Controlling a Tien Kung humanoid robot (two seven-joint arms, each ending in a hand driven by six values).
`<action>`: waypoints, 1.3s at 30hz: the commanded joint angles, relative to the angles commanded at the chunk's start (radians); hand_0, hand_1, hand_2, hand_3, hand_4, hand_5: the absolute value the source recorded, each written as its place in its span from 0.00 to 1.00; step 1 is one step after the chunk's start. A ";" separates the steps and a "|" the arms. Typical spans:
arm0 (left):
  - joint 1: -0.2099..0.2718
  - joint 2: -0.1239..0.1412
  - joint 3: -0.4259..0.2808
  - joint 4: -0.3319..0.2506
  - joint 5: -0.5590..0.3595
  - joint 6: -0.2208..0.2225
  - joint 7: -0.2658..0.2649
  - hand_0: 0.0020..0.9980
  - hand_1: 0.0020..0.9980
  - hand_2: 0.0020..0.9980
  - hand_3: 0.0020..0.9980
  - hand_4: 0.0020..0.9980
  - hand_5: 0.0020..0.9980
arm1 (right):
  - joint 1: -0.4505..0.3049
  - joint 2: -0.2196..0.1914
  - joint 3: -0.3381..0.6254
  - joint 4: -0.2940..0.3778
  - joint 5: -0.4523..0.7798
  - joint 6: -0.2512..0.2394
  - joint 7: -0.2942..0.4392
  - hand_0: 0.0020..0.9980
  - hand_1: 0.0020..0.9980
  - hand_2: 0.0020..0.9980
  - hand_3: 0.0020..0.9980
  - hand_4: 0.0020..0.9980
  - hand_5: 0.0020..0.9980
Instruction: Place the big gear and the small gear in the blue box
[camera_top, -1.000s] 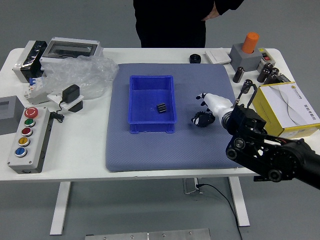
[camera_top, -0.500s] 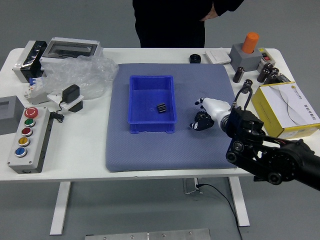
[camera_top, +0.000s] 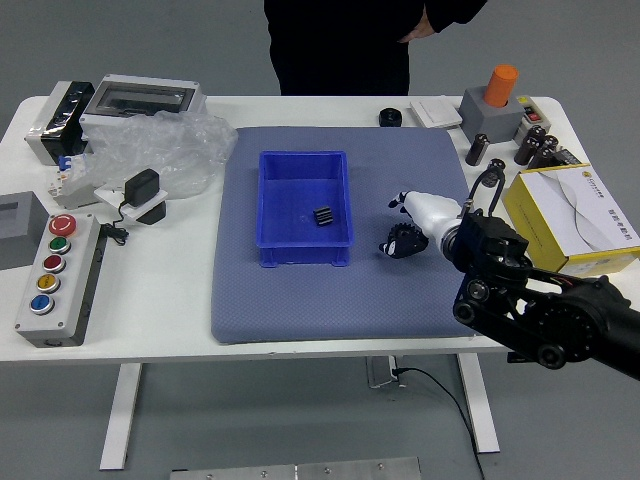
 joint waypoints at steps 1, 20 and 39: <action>0.000 0.000 0.000 0.000 0.000 0.000 0.000 0.76 0.74 0.77 0.82 0.59 0.13 | 0.000 0.000 -0.001 -0.003 0.003 0.000 0.000 0.78 0.72 0.82 0.86 0.84 0.36; 0.001 0.000 0.002 0.000 0.001 0.001 0.000 0.76 0.74 0.77 0.81 0.60 0.13 | -0.007 0.012 -0.014 -0.065 0.037 -0.015 0.000 0.77 0.72 0.81 0.84 0.84 0.38; 0.000 -0.001 0.005 0.000 -0.001 0.004 0.000 0.76 0.74 0.77 0.81 0.60 0.13 | -0.019 0.029 -0.028 -0.085 0.011 -0.059 0.000 0.68 0.60 0.69 0.69 0.59 0.23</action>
